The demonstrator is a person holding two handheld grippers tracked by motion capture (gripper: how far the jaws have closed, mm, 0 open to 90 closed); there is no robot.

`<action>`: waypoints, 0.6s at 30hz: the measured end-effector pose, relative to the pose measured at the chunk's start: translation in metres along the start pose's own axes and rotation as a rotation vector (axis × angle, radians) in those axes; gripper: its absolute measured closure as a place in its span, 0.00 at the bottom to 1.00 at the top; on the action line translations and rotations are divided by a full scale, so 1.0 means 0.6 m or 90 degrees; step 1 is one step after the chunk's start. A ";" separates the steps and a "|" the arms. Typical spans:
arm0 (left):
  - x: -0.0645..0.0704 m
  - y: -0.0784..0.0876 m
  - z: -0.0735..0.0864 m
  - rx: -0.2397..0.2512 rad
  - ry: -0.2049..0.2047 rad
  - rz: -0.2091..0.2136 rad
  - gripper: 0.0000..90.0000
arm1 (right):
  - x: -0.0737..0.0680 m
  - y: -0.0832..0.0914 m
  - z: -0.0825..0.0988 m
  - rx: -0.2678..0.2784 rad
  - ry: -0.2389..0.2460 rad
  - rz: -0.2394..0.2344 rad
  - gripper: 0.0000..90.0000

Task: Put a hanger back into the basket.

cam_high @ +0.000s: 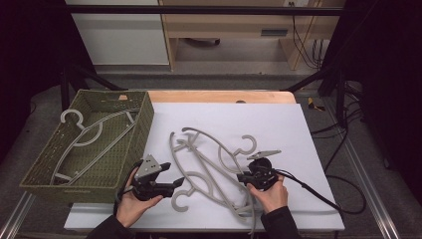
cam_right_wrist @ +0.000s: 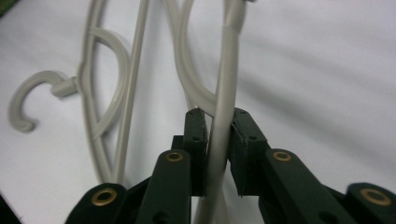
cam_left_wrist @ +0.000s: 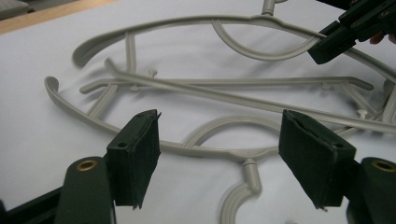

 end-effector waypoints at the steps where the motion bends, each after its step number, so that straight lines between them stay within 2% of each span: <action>1: 0.000 0.003 -0.004 0.005 -0.003 0.000 0.32 | 0.001 0.003 -0.002 -0.002 0.007 -0.005 0.90; 2: -0.001 0.006 -0.009 0.010 -0.004 -0.001 0.31 | -0.001 0.010 -0.007 0.005 0.014 -0.027 0.91; 3: -0.002 0.009 -0.014 0.014 -0.005 0.000 0.31 | -0.001 0.010 -0.007 0.005 0.014 -0.027 0.91; 4: -0.003 0.013 -0.019 0.019 -0.006 0.000 0.31 | -0.002 0.014 -0.009 0.009 0.027 -0.041 0.91; 7: -0.005 0.024 -0.036 0.033 -0.013 -0.001 0.30 | -0.008 0.026 -0.019 0.014 0.047 -0.055 0.91; 9: -0.006 0.032 -0.047 0.038 -0.025 0.000 0.28 | -0.009 0.036 -0.027 0.025 0.081 -0.075 0.91; 10: -0.005 0.035 -0.053 0.033 -0.032 0.007 0.26 | -0.012 0.040 -0.029 0.026 0.080 -0.081 0.91; 13: -0.003 0.042 -0.070 0.036 -0.058 0.004 0.24 | -0.020 0.053 -0.041 0.036 0.126 -0.113 0.91; 18: 0.002 0.041 -0.095 0.010 -0.115 0.008 0.20 | -0.042 0.064 -0.050 0.013 0.190 -0.140 0.91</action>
Point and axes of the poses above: each handheld gripper's, and its own axes: y roughly backward along the jaws, z roughly out of its underside, x roughly to its right, the point moved 7 cm from there along -y, roughly forward along the jaws, and after that the axes turned 7 degrees about x, right-handed, at the moved point
